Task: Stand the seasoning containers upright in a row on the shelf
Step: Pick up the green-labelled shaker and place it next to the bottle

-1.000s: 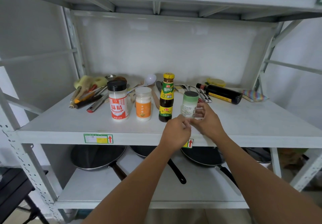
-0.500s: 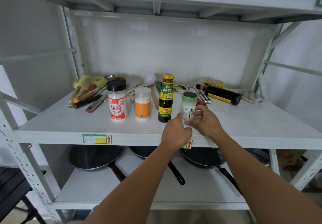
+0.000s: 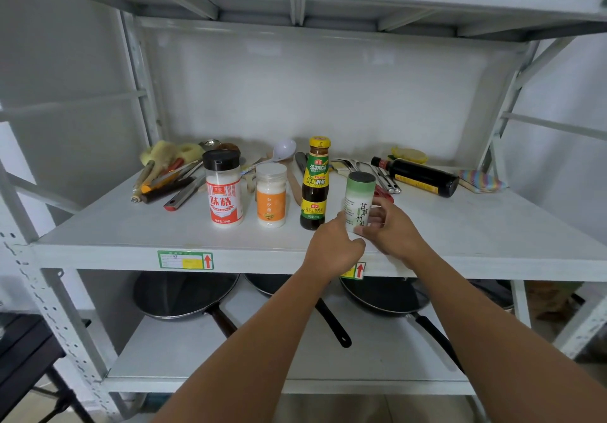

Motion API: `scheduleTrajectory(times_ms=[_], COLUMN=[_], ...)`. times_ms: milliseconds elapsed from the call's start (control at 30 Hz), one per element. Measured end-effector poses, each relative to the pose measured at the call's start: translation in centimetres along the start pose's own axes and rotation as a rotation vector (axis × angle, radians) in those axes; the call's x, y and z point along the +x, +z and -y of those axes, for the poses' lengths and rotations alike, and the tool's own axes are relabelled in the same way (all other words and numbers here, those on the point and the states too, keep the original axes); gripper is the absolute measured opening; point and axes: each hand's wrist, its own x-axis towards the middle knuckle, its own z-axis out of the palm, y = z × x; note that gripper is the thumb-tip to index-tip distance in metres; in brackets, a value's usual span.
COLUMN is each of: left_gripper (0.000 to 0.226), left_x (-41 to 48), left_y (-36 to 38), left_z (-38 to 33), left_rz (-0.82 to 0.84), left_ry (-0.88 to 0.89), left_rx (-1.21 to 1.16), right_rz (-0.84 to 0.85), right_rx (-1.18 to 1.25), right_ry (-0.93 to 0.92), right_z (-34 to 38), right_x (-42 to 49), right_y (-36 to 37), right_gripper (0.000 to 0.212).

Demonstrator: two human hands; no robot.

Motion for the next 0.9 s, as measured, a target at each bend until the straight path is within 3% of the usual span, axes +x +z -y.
scheduleTrajectory(times_ms=[600,900], left_gripper=[0.047,0.053], left_x=[0.29,0.20], left_y=[-0.34,-0.21], left_z=[-0.08,-0.10], left_rz=[0.021,0.039], left_ry=[-0.017,-0.028], left_rx=[-0.014,-0.016], right_rz=[-0.069,-0.064], right_rx=[-0.037,-0.052], right_ry=[-0.022,-0.008], right_z=[-0.01,0.05], right_x=[-0.29,-0.29], right_y=[0.23,0.12], right_gripper=[0.074,0.074])
